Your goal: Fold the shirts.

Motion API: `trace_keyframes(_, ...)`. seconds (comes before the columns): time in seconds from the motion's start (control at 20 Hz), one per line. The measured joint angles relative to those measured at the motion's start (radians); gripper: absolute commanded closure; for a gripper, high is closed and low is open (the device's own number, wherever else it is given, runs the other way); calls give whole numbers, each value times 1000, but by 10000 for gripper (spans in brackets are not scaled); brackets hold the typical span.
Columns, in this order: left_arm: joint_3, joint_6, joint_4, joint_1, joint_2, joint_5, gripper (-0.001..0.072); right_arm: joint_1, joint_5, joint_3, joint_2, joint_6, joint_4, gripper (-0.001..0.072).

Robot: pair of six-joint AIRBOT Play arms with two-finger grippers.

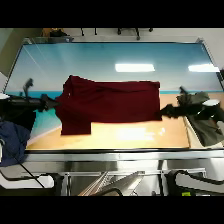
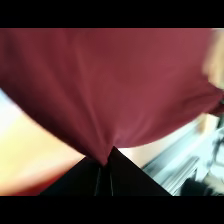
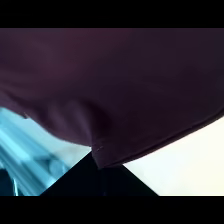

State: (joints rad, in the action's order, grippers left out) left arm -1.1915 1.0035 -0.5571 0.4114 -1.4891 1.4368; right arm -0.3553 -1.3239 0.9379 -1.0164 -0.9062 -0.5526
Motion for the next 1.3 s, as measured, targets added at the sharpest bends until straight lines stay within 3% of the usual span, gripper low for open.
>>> trace_keyframes(0.25,-301,-14,316,2,331,48,690,-10,19,466,191,18,211,690)
trace_keyframes(0.4,-512,-18,395,33,516,19,690,-12,98,672,298,22,253,691)
trace_keyframes(0.5,-626,-7,357,89,617,-21,690,-13,173,742,370,25,255,691)
trace_keyframes(0.7,-726,82,138,176,746,-84,689,-13,270,794,454,25,195,691)
trace_keyframes(0.95,-557,95,15,80,710,-104,689,-13,211,759,356,25,151,691)
trace_keyframes(1.15,-359,6,-15,-83,545,-118,690,-6,153,622,187,29,141,691)
trace_keyframes(1.3,-246,-42,-84,-196,352,-206,690,-4,155,485,17,69,136,691)
